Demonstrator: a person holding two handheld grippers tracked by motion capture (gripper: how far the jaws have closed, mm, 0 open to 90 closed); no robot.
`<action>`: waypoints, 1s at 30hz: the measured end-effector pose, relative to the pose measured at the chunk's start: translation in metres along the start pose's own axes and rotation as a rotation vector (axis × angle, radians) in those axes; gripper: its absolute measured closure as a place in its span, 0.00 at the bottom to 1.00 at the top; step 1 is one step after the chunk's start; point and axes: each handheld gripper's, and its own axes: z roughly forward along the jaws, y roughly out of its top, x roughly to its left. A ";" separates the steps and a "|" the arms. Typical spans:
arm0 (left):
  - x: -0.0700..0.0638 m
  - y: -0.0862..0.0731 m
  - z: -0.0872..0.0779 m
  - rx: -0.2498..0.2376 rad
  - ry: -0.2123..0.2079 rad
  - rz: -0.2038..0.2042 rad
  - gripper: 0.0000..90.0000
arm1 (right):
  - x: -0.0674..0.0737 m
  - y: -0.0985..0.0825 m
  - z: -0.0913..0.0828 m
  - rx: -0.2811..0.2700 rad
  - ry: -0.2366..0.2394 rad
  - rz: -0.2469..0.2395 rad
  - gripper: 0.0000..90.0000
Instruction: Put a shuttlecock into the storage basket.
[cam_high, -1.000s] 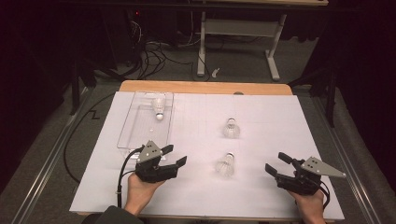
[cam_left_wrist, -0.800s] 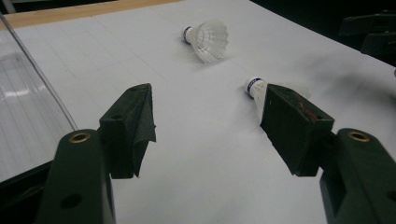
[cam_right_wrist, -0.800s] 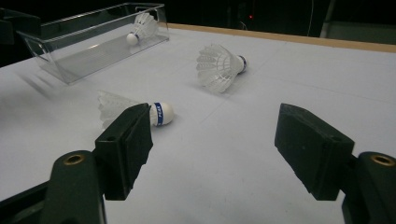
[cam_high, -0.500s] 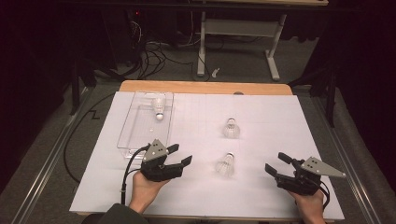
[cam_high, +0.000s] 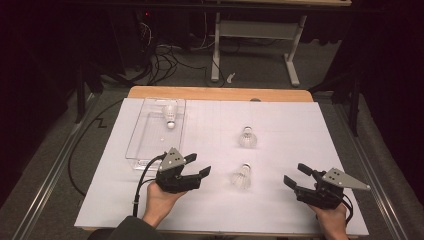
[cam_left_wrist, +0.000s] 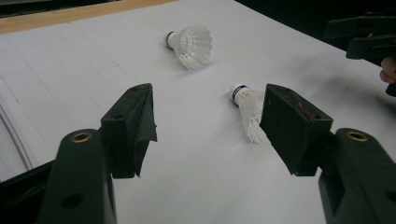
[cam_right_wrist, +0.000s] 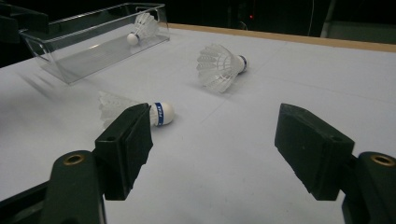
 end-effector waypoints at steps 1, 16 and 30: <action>0.000 0.000 0.000 0.001 0.000 -0.001 0.40 | 0.000 0.000 0.000 0.000 0.000 0.000 0.31; -0.003 0.003 0.010 0.007 -0.018 0.000 0.40 | 0.000 0.000 0.000 0.000 0.001 0.000 0.31; -0.004 0.006 0.018 0.028 -0.032 0.009 0.40 | 0.000 0.000 0.000 0.000 0.002 0.002 0.31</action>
